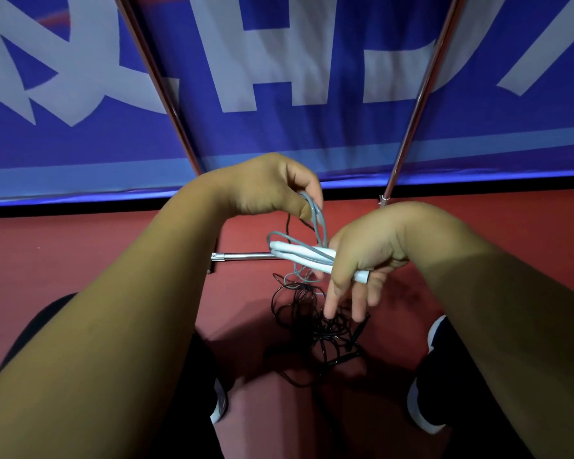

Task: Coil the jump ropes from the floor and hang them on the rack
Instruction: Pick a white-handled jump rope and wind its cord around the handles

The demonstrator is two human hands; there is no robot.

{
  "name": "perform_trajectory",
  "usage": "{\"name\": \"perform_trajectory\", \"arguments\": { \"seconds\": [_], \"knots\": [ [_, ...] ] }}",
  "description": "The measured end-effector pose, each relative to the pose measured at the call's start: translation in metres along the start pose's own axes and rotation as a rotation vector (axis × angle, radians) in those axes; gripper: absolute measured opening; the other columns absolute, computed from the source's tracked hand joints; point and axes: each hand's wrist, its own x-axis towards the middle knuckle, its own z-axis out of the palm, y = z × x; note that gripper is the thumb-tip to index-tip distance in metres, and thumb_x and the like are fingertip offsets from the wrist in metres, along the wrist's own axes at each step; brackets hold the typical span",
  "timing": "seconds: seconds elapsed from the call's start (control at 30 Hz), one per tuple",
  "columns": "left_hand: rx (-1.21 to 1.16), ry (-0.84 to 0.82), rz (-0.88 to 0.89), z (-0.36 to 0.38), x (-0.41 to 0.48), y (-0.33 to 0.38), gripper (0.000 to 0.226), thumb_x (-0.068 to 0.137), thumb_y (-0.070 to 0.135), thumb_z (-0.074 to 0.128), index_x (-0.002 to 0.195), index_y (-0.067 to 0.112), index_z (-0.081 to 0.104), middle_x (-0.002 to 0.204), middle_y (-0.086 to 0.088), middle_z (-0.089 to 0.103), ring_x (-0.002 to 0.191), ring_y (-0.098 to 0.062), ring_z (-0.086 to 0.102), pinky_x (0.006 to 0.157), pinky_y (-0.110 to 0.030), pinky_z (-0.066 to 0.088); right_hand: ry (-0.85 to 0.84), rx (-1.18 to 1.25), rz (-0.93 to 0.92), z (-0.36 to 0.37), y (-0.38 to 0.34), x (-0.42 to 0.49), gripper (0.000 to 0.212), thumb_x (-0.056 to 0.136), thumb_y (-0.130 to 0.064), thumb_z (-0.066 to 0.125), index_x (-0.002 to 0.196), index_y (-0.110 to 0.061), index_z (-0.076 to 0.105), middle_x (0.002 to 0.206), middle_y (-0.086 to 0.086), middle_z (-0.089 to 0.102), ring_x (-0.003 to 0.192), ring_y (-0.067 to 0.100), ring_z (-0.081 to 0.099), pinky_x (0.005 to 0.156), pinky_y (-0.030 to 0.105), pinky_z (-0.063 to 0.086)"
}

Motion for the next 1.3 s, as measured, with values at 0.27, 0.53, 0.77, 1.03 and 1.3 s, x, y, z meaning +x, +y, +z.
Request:
{"name": "perform_trajectory", "arguments": {
  "seconds": [0.27,0.53,0.77,1.03,1.3],
  "knots": [
    [0.304,-0.045,-0.069,0.008,0.0,0.013,0.016,0.086,0.04,0.073,0.099,0.034,0.081,0.098,0.012,0.076,0.092,-0.008,0.07,0.093,-0.033,0.056,0.517,0.194,0.021,-0.021,0.018,0.017,0.019,0.094,0.001,0.073,0.104,0.013,0.062,0.094,0.027,0.074,0.082,0.035,0.081,0.078,0.039,0.068],
    [0.232,-0.115,-0.323,0.011,-0.001,0.005,0.019,0.104,0.022,0.063,0.095,0.006,0.065,0.085,-0.001,0.08,0.072,-0.021,0.066,0.075,-0.036,0.057,0.749,0.61,-0.357,-0.032,-0.002,0.014,0.011,0.099,-0.003,0.068,0.109,0.001,0.071,0.083,0.015,0.07,0.058,0.016,0.07,0.055,0.032,0.063],
    [0.045,0.08,-0.508,0.024,0.009,0.002,0.025,0.103,0.011,0.042,0.109,-0.002,0.063,0.078,-0.011,0.079,0.077,-0.04,0.078,0.079,-0.058,0.064,0.71,0.677,-0.595,-0.025,-0.017,0.011,0.023,0.104,-0.008,0.061,0.126,-0.012,0.066,0.064,0.005,0.061,0.072,0.024,0.074,0.081,0.054,0.065],
    [-0.397,0.206,-0.26,0.014,0.006,0.014,0.02,0.081,0.022,0.064,0.095,0.009,0.07,0.091,-0.016,0.077,0.099,-0.034,0.072,0.109,-0.048,0.048,1.102,0.14,-0.387,-0.029,-0.011,0.016,0.014,0.094,-0.016,0.064,0.107,-0.02,0.062,0.071,0.007,0.066,0.051,0.023,0.057,0.048,0.034,0.053],
    [-0.804,0.428,-0.24,0.039,0.019,0.01,0.041,0.1,0.05,0.065,0.122,0.016,0.063,0.069,-0.003,0.054,0.048,-0.013,0.038,0.058,-0.027,0.047,0.974,0.174,-0.423,-0.024,-0.017,0.021,0.022,0.087,-0.013,0.058,0.108,-0.008,0.065,0.068,0.004,0.063,0.045,0.019,0.051,0.041,0.029,0.041]
  ]
}}
